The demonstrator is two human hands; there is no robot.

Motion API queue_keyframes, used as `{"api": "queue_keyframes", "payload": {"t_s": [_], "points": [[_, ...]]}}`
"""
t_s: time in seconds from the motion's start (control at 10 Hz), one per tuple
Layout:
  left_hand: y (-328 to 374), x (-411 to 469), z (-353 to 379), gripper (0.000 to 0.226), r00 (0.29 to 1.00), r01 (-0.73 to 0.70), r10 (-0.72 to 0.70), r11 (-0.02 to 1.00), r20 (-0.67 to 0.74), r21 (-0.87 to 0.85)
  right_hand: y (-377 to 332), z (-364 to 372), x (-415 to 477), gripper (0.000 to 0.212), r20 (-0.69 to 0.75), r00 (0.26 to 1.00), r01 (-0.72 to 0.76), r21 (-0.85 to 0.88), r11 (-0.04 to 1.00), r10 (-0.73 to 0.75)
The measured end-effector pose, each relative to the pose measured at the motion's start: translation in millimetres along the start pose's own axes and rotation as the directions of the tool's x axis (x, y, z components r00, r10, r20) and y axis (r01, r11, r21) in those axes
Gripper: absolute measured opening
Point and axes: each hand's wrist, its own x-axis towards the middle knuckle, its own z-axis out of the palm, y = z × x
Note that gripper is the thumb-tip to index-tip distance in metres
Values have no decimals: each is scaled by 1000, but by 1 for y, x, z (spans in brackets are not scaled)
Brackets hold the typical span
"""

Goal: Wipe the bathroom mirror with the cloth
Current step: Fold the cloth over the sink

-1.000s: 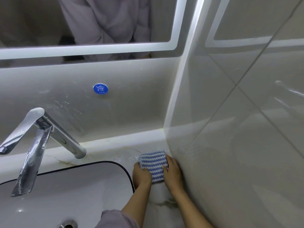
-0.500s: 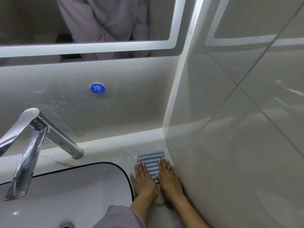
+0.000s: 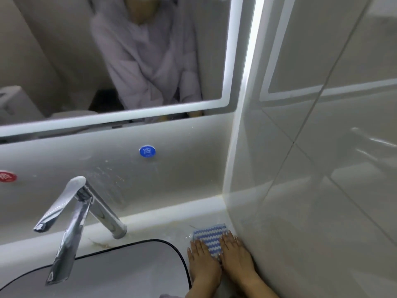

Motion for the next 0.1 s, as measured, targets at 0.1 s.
{"api": "queue_keyframes", "payload": {"t_s": [0.1], "points": [[0,-18,-9,73,945,-172,139,981,-298,-90,-5,-28,-16,93,43,999,2,1,1000,-2]]}}
